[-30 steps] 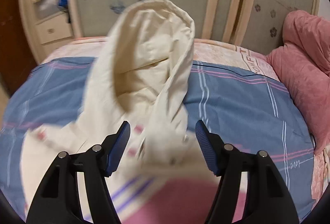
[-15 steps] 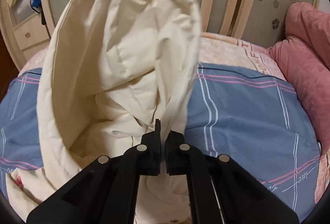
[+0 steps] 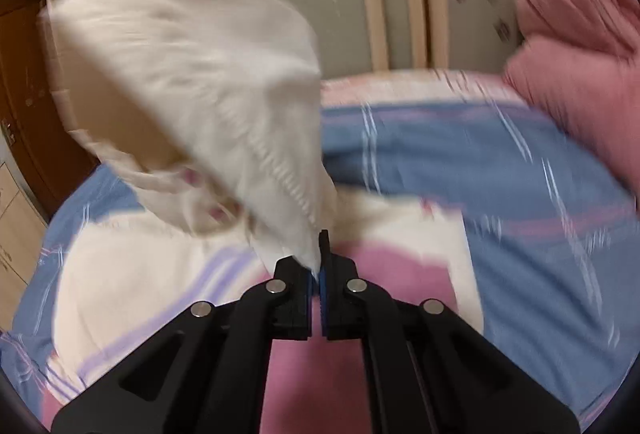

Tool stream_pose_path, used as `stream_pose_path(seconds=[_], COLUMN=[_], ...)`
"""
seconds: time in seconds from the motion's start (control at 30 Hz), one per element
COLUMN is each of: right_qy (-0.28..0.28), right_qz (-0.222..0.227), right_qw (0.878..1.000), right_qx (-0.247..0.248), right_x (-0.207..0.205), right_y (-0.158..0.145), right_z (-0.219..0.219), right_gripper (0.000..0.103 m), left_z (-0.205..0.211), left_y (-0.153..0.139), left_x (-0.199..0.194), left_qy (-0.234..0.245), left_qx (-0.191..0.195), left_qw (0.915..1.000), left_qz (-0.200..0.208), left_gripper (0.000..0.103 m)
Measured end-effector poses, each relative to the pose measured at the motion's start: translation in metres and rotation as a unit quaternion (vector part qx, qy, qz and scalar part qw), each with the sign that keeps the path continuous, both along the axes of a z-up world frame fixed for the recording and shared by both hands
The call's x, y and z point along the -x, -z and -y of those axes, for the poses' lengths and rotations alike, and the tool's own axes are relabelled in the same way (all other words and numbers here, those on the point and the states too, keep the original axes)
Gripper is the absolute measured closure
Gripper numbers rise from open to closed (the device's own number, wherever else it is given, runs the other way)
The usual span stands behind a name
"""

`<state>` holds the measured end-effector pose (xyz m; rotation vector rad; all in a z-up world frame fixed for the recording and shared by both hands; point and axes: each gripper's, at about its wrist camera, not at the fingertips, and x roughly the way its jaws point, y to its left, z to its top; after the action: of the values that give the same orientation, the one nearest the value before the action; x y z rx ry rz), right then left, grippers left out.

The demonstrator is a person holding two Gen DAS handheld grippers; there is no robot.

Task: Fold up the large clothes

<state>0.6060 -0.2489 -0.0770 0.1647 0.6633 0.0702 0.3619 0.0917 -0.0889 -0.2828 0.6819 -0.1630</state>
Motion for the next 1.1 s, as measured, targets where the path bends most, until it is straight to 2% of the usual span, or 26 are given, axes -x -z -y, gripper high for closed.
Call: stream_pose_path(seconds=[0.17,0.3,0.4,0.43,0.47,0.5,0.53,0.57,0.63,0.67,0.7,0.8,0.87,0.93,1.0,1.1], right_qy=[0.025,0.015,0.008,0.002,-0.002,0.003,0.015,0.020,-0.001,-0.009,-0.015,-0.040,-0.074,-0.087,-0.090,-0.085], right_qz=[-0.028,-0.025,-0.013,-0.007,0.005,0.021,0.045,0.061,0.079,0.091,0.098,0.098,0.087,0.078,0.059,0.015], right_qw=[0.999,0.998,0.997,0.997,0.996,0.995,0.991,0.988,0.971,0.959,0.951,0.927,0.907,0.901,0.903,0.893], right_qx=[-0.034,-0.059,-0.077,-0.081,-0.087,-0.100,-0.122,-0.144,-0.224,-0.268,-0.292,-0.359,-0.406,-0.418,-0.416,-0.441], right_x=[0.007,0.011,0.018,0.026,0.041,0.059,0.083,0.102,0.141,0.154,0.160,0.159,0.142,0.123,0.102,0.071], right_y=[0.056,0.072,0.063,0.058,0.049,0.042,0.034,0.030,0.028,0.029,0.029,0.022,0.014,0.011,0.013,0.030], right_z=[0.017,0.024,0.024,0.023,0.021,0.021,0.021,0.022,0.023,0.024,0.023,0.004,-0.019,-0.035,-0.056,-0.085], right_gripper=[0.101,0.100,0.090,0.074,0.045,0.030,0.008,0.001,0.001,0.001,0.001,0.001,0.002,0.004,0.006,0.009], left_z=[0.003,0.000,-0.001,-0.002,-0.002,-0.002,-0.003,-0.003,-0.004,-0.005,-0.005,-0.003,-0.003,-0.005,-0.012,-0.021], left_y=[-0.001,0.002,0.001,0.000,0.000,0.000,-0.001,-0.001,-0.001,-0.002,-0.002,-0.004,-0.006,-0.008,-0.011,-0.014], left_x=[0.003,0.001,0.000,0.000,0.000,0.000,0.000,-0.001,-0.001,-0.001,-0.002,0.000,0.002,0.004,0.005,0.004], left_qy=[0.014,0.020,0.020,0.020,0.020,0.019,0.018,0.017,0.016,0.014,0.013,0.012,0.011,0.008,0.004,-0.005], left_qx=[0.008,0.014,0.011,0.012,0.013,0.013,0.015,0.018,0.030,0.035,0.039,0.042,0.043,0.042,0.048,0.060], left_qw=[0.9999,0.9997,0.9997,0.9997,0.9997,0.9997,0.9997,0.9997,0.9994,0.9993,0.9992,0.9990,0.9989,0.9988,0.9984,0.9975], left_qz=[0.004,-0.002,0.000,0.003,0.004,0.006,0.006,0.005,0.005,0.005,0.006,0.010,0.017,0.025,0.031,0.036], left_gripper=[0.002,0.002,0.002,0.002,0.002,0.002,0.002,0.002,0.002,0.002,0.002,0.002,0.002,0.002,0.002,0.002])
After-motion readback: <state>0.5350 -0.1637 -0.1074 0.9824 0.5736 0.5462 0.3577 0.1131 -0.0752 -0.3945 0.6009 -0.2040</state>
